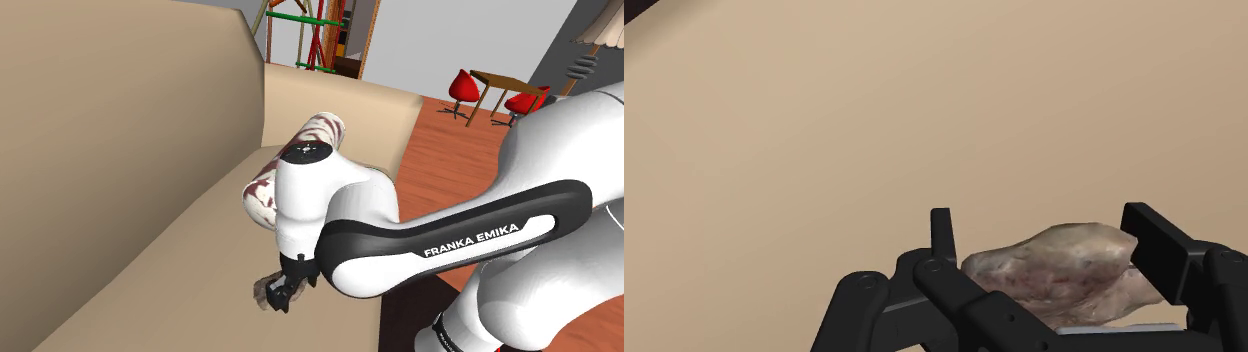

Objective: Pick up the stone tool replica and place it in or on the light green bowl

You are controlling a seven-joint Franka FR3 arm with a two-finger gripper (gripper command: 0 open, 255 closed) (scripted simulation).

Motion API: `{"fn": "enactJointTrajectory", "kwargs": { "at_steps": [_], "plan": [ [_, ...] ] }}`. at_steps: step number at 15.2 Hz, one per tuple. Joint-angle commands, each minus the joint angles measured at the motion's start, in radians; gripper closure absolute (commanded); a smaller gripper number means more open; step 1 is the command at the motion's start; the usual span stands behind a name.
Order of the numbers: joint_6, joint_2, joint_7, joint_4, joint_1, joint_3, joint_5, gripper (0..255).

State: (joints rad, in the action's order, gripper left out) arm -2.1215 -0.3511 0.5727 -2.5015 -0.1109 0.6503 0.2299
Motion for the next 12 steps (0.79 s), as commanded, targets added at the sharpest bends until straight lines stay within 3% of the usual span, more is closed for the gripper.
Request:
{"fn": "enactJointTrajectory", "kwargs": {
  "at_steps": [1,12],
  "plan": [
    [0.034,-0.018,-0.005,0.016,-0.003,-0.009,0.004,255],
    [0.198,-0.088,-0.022,0.115,-0.010,-0.053,0.007,255]
  ]
}}
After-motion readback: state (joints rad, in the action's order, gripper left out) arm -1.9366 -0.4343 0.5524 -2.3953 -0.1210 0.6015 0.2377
